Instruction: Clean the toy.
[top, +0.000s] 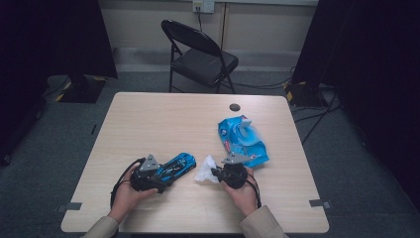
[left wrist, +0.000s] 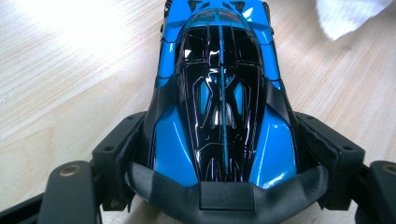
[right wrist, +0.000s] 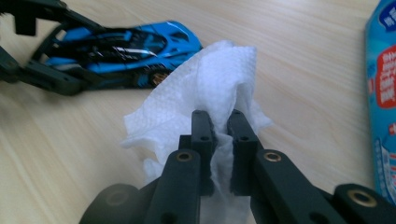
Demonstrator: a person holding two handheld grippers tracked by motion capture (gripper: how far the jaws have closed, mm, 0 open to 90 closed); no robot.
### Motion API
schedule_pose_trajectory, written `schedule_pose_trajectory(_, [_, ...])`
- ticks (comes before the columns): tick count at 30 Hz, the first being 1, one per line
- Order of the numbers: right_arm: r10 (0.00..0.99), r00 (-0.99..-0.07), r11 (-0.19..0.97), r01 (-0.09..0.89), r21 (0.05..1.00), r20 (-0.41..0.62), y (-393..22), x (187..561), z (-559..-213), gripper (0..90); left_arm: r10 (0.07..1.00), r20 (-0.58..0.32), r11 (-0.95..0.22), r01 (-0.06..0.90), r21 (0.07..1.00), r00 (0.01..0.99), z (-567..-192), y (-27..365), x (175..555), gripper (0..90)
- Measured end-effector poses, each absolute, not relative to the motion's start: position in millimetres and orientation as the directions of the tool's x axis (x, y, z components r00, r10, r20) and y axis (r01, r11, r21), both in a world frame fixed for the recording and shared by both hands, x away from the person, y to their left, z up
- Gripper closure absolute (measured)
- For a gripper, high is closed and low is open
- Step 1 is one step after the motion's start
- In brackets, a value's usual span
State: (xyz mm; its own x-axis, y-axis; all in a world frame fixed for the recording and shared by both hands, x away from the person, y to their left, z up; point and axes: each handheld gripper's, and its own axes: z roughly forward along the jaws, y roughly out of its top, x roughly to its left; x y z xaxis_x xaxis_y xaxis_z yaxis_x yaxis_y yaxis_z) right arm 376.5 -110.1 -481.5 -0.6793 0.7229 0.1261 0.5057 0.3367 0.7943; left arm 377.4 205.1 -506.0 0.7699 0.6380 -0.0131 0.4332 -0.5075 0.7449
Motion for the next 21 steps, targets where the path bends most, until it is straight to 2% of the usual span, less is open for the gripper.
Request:
schedule_pose_trajectory(13, [0.638, -0.751, 0.321, 0.457, 0.829, 0.167, -70, 380, -451, 84.4, 0.638, -0.013, -0.508, 0.433, 0.745, 0.77, -506, 205, 377, 24.1])
schedule_pose_trajectory(21, [0.594, -0.786, 0.348, 0.445, 0.825, 0.173, -39, 382, -456, 84.3, 0.638, -0.014, -0.506, 0.434, 0.745, 0.77, -506, 205, 377, 24.1])
